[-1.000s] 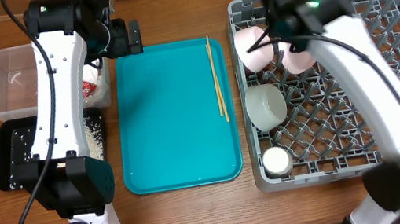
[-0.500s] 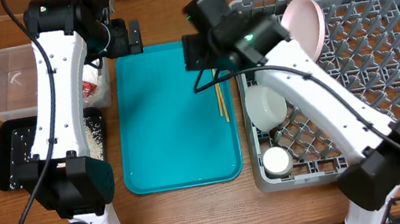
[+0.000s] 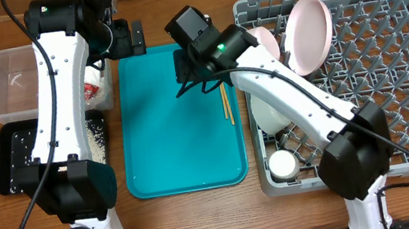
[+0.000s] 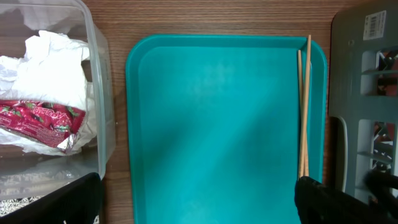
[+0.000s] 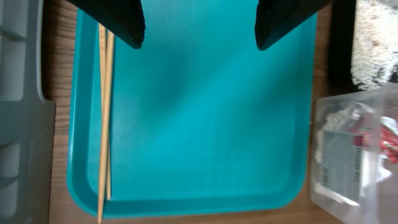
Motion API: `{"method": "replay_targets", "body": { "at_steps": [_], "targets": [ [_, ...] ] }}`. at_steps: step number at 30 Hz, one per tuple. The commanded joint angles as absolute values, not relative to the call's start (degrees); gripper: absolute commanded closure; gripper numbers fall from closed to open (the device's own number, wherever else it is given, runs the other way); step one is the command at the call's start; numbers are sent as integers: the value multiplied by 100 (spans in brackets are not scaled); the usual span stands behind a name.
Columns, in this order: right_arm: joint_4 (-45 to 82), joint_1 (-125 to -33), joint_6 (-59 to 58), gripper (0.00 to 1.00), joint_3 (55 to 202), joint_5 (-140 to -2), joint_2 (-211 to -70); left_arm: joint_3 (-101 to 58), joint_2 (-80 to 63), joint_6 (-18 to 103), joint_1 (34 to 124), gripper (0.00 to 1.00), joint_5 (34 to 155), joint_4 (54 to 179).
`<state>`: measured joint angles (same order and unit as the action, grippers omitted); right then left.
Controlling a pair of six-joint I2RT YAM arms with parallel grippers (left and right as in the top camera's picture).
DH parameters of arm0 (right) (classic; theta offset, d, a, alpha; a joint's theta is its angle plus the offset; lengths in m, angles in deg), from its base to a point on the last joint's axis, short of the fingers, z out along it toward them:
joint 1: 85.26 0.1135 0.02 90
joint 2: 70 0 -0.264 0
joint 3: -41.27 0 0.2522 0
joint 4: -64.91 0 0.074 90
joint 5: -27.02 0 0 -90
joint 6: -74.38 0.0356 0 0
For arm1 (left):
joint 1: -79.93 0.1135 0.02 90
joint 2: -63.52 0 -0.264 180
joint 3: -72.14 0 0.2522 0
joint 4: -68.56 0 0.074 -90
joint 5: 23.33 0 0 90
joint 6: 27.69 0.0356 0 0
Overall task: Sort waste into correct bins and load items into the dishwasher
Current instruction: 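Move the right gripper to the teal tray and grasp one chopstick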
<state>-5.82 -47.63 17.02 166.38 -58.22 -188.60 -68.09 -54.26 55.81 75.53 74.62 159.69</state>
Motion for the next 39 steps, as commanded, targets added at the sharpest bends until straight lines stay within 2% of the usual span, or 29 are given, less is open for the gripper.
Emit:
{"method": "replay_targets", "body": {
  "at_steps": [1,18,27,32,34,39],
  "targets": [
    [-560,-4739,1761,43,16640,-5698,-19166,-6923,-5391,5544,7542,0,7510,15964],
    [-545,-4779,1744,46,16640,-4793,-20375,-6923,-5391,5544,7542,0,7510,15964],
    [-663,-4930,1853,46,16640,-4871,-20672,-6923,-5391,5544,7542,0,7510,15964],
    [-678,-5115,1871,46,16638,-5490,-20707,-6923,-5391,5544,7542,0,7510,15964],
    [-731,-5131,1866,52,16640,-5955,-20725,-6923,-5391,5544,7542,0,7510,15964],
    [-1030,-5013,1875,82,16640,-6504,-20725,-6923,-5391,5544,7542,0,7510,15964]
  ]
}}
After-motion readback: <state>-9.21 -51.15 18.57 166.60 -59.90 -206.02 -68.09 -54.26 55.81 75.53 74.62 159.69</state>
